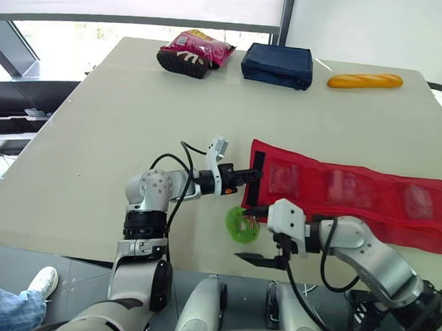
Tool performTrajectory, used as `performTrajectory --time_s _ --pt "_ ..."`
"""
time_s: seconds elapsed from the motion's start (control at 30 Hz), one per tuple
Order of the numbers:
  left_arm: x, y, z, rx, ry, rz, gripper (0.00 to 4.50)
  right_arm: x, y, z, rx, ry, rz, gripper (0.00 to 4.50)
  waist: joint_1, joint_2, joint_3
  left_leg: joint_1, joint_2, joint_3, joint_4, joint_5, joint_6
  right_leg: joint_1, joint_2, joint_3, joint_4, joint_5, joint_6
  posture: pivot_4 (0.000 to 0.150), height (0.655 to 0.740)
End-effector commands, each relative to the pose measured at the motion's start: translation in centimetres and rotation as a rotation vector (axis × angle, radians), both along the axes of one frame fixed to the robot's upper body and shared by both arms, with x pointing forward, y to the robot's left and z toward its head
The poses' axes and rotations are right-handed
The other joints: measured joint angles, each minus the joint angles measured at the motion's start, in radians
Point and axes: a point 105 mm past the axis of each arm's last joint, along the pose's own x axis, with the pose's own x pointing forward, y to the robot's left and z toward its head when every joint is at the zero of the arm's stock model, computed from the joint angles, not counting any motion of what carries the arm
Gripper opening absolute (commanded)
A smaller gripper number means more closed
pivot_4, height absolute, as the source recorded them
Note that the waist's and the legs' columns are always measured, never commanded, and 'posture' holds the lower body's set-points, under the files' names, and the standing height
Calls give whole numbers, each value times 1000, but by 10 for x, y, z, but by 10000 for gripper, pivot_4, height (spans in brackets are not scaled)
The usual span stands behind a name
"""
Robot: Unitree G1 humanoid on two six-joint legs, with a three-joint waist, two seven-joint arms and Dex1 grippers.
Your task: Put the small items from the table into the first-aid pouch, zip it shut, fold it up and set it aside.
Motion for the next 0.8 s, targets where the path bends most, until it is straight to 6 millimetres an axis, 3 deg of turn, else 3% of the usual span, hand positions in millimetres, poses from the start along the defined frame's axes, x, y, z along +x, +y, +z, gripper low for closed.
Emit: performTrajectory --time_s 0.03,0.23,0.37,0.6,0.7,0.77,0.8 --pt "4 -2 9 1 -41 -3 957 8 5 3 -4 -55 -23 45000 0 0 0 0 0 0 0 0 0 0 0 0 0 0 0 1500 7164" --pt "5 -2 8 5 -39 -5 957 14 2 -12 -87 -71 -36 45000 0 0 0 0 0 0 0 1 -1 0 0 0 0 0 0 1500 7164" --pt "7 -1 6 10 -36 6 0 13 -3 -18 -127 -40 -30 32579 0 0 0 0 0 0 0 1 -1 0 0 0 0 0 0 1500 7164" --pt "8 1 4 14 -34 13 0 19 -10 -23 -168 -31 -39 32579 0 0 0 0 0 0 0 0 0 0 0 0 0 0 0 1500 7164" --pt "8 2 4 15 -33 18 0 23 -15 -26 -195 -45 -48 18253 0 0 0 0 0 0 0 0 0 0 0 0 0 0 0 1500 7164" --pt "8 2 4 16 -32 20 0 23 -16 -27 -199 -45 -48 11038 0 0 0 0 0 0 0 0 0 0 0 0 0 0 0 1500 7164" --pt "8 3 4 16 -32 21 0 23 -16 -28 -199 -43 -46 11038 0 0 0 0 0 0 0 0 0 0 0 0 0 0 0 1500 7164"
